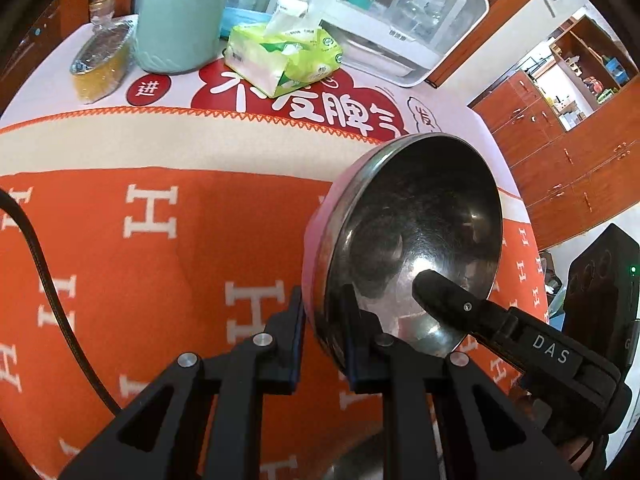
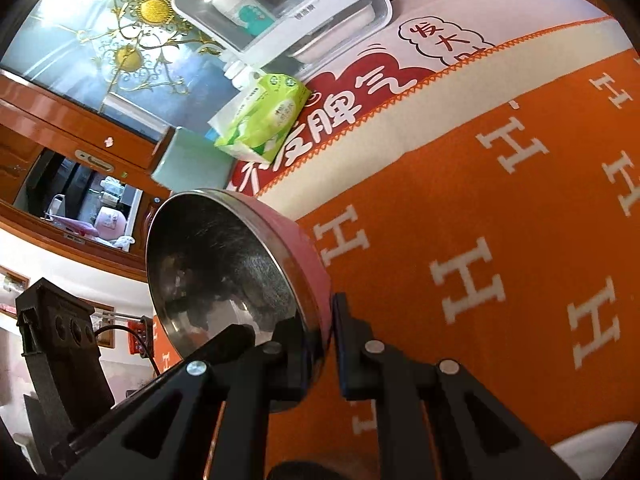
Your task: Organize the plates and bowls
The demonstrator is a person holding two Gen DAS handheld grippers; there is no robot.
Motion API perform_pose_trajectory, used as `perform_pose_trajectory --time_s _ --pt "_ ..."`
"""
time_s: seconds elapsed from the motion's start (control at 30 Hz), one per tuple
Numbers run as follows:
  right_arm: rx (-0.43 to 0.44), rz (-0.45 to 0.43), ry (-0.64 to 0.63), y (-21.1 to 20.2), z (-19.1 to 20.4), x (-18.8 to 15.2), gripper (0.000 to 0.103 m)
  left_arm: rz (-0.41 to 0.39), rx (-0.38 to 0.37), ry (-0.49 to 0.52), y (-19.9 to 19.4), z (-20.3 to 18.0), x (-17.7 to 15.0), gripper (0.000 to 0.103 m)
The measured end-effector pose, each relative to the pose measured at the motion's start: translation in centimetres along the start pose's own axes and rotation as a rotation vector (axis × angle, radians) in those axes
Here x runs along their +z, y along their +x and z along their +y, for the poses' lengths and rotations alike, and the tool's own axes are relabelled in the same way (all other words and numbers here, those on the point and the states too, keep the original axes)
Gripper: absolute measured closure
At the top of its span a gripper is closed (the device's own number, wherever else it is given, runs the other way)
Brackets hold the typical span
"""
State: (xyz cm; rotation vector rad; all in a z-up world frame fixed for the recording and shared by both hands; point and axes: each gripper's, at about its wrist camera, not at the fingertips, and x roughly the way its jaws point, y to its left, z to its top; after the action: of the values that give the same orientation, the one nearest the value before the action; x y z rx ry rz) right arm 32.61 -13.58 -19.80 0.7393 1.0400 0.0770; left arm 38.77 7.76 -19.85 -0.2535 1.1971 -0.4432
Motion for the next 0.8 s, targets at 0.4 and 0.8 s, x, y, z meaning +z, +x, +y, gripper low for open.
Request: perform_pose_trajectory --time_s 0.4,0.8 --pt "0.036 -0.04 -0.046 -5.5 1.0 -3.5 0.093 -0.054 0.012 0.069 -5.6 -2.3 -4.2 0.088" --pt "0.015 -0.044 -0.053 -10.6 -0.8 -7.7 0.093 -0.042 0.036 0.145 -8.6 -5.8 -9.2 0.088"
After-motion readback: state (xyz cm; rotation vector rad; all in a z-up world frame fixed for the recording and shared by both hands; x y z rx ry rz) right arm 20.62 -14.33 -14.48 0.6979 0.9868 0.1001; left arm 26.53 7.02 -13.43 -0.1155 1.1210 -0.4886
